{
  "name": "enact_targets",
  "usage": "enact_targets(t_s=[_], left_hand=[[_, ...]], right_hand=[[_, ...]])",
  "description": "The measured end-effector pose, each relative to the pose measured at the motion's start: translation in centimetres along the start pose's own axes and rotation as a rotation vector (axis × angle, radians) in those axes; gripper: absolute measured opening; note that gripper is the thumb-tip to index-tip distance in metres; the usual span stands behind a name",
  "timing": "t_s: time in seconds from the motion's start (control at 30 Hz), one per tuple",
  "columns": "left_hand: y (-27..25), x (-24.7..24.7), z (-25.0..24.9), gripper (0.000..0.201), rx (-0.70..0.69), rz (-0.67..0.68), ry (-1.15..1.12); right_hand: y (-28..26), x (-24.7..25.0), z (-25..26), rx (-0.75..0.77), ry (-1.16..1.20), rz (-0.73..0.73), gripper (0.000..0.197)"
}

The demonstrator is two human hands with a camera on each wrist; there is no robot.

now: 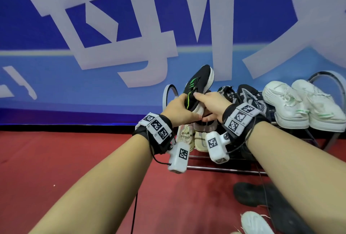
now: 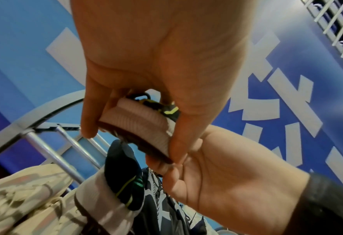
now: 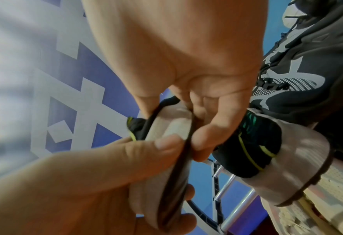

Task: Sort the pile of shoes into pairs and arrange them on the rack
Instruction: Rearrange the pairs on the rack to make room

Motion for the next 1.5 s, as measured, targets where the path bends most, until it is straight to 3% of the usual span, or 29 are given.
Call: enact_targets(t_s=[0.13,0.17,0.23,0.33,0.4,0.5,0.7,0.97,1.27,1.37,1.5], left_hand=[[0.3,1.2,1.8,0.041,0.188,-0.047,-0.247],[0.3,1.4,2.5,0.037,0.218,-0.058,-0.268],[0.3,1.5,4.0,0.032,0.266,-0.079,-0.271],[0.6,1.2,6.2,0.033,0.307,-0.098,-0.223],[0.7,0.9,6.9,0.034,0.306,-0.100,-0.181],[1.2,0.2,7.6,0.036,0.289,-0.094,-0.104],[2.3,-0.9,8.5,0.045,0.252,-0.139,0.074],[3.1,-2.4,8.3,0.050,0.256,-0.181,0.292],[2.7,-3.1,9.6,0.053,0.183,-0.071,0.450],[2.8,-3.1,9.7,0.059,0.185,-0.014,0.508],[2.8,-3.4,9.9,0.059,0.152,-0.054,0.483]], right_hand=[[0.0,-0.5,0.7,0.178,-0.108,0.030,0.034],[0.3,-0.2,1.0,0.283,-0.237,-0.024,0.032],[0.6,0.0,0.5,0.454,-0.596,-0.095,0.048],[0.9,-0.9,-2.6,0.513,-0.975,-0.014,0.074],[1.3,-1.2,-4.5,0.516,-1.082,0.004,0.080],[1.5,-1.4,-5.5,0.590,-1.201,-0.090,0.082],[1.5,-1.0,-6.1,0.717,-1.192,-0.206,0.064],[1.5,0.9,-5.1,0.683,-0.946,-0.260,0.049],[0.6,-0.8,-5.9,0.715,-1.158,-0.102,0.059],[0.6,-1.1,-5.8,0.693,-1.187,-0.098,0.053],[0.5,-1.3,-6.0,0.693,-1.178,-0.109,0.042]])
Point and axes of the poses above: each hand's wrist, its own y-axis towards the middle knuckle, its own x-axis out of the back of the hand, z = x × y, the point moved 8 cm from there along y, towards the middle knuckle, and after that the axes turned 13 degrees about -z, right-handed, at the moved point
